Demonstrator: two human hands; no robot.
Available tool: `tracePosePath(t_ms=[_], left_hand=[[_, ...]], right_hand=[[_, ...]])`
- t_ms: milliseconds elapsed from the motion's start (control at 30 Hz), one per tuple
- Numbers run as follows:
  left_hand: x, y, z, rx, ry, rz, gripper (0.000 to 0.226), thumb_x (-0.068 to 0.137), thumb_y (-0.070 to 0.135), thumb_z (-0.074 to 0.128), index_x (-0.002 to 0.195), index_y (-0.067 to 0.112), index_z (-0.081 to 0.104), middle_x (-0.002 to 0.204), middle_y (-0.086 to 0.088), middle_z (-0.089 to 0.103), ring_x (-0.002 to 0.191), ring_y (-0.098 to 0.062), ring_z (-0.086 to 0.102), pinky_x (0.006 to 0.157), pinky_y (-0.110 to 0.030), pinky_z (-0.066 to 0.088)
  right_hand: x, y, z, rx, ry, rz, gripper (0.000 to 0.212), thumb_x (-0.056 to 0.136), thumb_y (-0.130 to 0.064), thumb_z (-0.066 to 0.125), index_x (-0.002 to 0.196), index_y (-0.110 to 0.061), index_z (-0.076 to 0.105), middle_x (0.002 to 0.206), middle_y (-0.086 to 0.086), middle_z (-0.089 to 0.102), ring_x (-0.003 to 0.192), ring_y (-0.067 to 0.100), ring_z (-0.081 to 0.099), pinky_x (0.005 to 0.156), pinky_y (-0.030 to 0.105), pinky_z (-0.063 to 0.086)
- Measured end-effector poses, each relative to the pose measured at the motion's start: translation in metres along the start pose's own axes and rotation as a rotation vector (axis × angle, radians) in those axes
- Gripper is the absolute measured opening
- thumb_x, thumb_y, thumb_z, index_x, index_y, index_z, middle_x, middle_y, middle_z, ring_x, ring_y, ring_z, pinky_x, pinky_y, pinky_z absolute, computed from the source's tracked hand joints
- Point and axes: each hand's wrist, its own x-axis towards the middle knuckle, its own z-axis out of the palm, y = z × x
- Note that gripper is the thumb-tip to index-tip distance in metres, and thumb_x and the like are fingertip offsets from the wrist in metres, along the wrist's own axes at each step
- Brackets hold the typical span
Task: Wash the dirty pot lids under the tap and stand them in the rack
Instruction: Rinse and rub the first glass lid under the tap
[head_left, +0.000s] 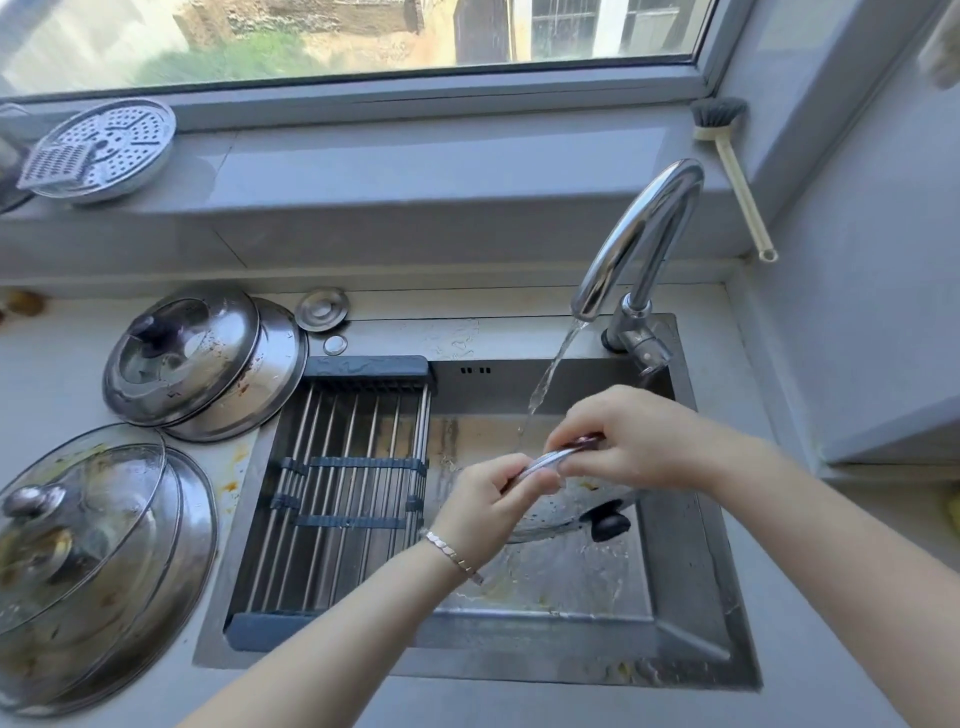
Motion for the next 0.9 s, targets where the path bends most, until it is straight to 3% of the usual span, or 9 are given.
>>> tracePosePath(t_ms=[100, 200, 300, 400, 467, 567, 667, 800, 900], left_hand=[[0.008, 0.008, 0.003, -0.174, 0.155, -0.065, 0.028, 0.085, 0.036, 0.060, 0.075, 0.010, 0.064, 0.071, 0.000, 0.072, 0.074, -0.019, 0.072, 0.072, -0.042, 0.058], [0.015, 0.016, 0.002, -0.345, 0.353, -0.168, 0.027, 0.089, 0.029, 0.053, 0.073, 0.009, 0.062, 0.063, 0.001, 0.071, 0.064, -0.014, 0.071, 0.062, -0.031, 0.058], [0.019, 0.021, -0.001, -0.512, 0.461, -0.285, 0.035, 0.093, 0.027, 0.049, 0.076, -0.001, 0.062, 0.058, 0.000, 0.070, 0.056, -0.012, 0.069, 0.055, -0.026, 0.056], [0.025, 0.028, -0.003, -0.532, 0.532, -0.301, 0.041, 0.093, 0.027, 0.048, 0.060, 0.006, 0.059, 0.041, 0.005, 0.061, 0.040, -0.003, 0.058, 0.043, -0.022, 0.050], [0.026, 0.028, -0.006, -0.464, 0.603, -0.284, 0.046, 0.092, 0.030, 0.049, 0.051, 0.010, 0.055, 0.037, 0.009, 0.053, 0.040, -0.001, 0.049, 0.043, -0.017, 0.043], [0.027, 0.027, -0.014, -0.481, 0.615, -0.291, 0.048, 0.092, 0.035, 0.048, 0.060, 0.000, 0.059, 0.055, -0.008, 0.057, 0.056, -0.018, 0.051, 0.052, -0.023, 0.042], [0.028, 0.032, -0.015, -0.517, 0.608, -0.294, 0.049, 0.093, 0.034, 0.046, 0.064, -0.003, 0.056, 0.051, -0.009, 0.056, 0.049, -0.018, 0.053, 0.046, -0.022, 0.043], [0.022, 0.036, -0.005, -0.591, 0.557, -0.287, 0.043, 0.093, 0.029, 0.046, 0.062, 0.003, 0.060, 0.043, -0.001, 0.063, 0.042, -0.011, 0.063, 0.045, -0.024, 0.055], [0.020, 0.028, -0.011, -0.517, 0.627, -0.276, 0.048, 0.092, 0.032, 0.046, 0.054, 0.003, 0.051, 0.041, -0.001, 0.053, 0.036, -0.006, 0.050, 0.041, -0.021, 0.045]], right_hand=[[0.009, 0.011, 0.003, 0.217, 0.225, -0.028, 0.015, 0.076, -0.023, 0.074, 0.090, -0.020, 0.074, 0.080, -0.019, 0.063, 0.081, -0.001, 0.059, 0.074, 0.014, 0.045], [0.027, 0.024, 0.021, 0.371, 0.587, 0.222, 0.034, 0.088, -0.027, 0.061, 0.120, -0.016, 0.060, 0.124, -0.004, 0.056, 0.118, 0.005, 0.047, 0.102, 0.019, 0.033], [0.046, 0.018, 0.043, 0.570, 0.520, 0.503, 0.053, 0.100, -0.035, 0.031, 0.147, -0.011, 0.022, 0.156, 0.000, 0.016, 0.144, 0.011, 0.010, 0.113, 0.028, 0.010], [0.052, -0.015, 0.075, 0.335, 0.486, 0.336, 0.061, 0.099, -0.041, 0.022, 0.149, -0.011, 0.004, 0.156, -0.003, -0.007, 0.143, 0.008, -0.010, 0.116, 0.026, -0.005], [0.050, -0.032, 0.086, 0.218, 0.507, 0.138, 0.064, 0.092, -0.045, 0.013, 0.148, -0.017, 0.006, 0.151, -0.010, -0.010, 0.139, 0.001, -0.014, 0.113, 0.021, -0.011], [0.051, -0.031, 0.081, 0.152, 0.506, 0.122, 0.071, 0.083, -0.051, 0.008, 0.148, -0.023, 0.013, 0.149, -0.014, -0.008, 0.137, -0.001, -0.014, 0.111, 0.020, -0.013], [0.063, -0.033, 0.071, 0.185, 0.523, 0.263, 0.068, 0.087, -0.051, 0.010, 0.149, -0.023, 0.008, 0.157, -0.006, -0.005, 0.143, 0.008, -0.011, 0.114, 0.028, -0.010], [0.088, -0.027, 0.048, 0.604, 0.511, 0.723, 0.060, 0.099, -0.041, 0.016, 0.149, -0.012, -0.001, 0.158, 0.009, -0.006, 0.145, 0.022, -0.009, 0.117, 0.037, -0.006], [0.082, -0.044, 0.060, 0.431, 0.491, 0.545, 0.060, 0.100, -0.037, 0.018, 0.149, -0.010, -0.005, 0.157, 0.007, -0.013, 0.144, 0.019, -0.016, 0.116, 0.034, -0.011]])
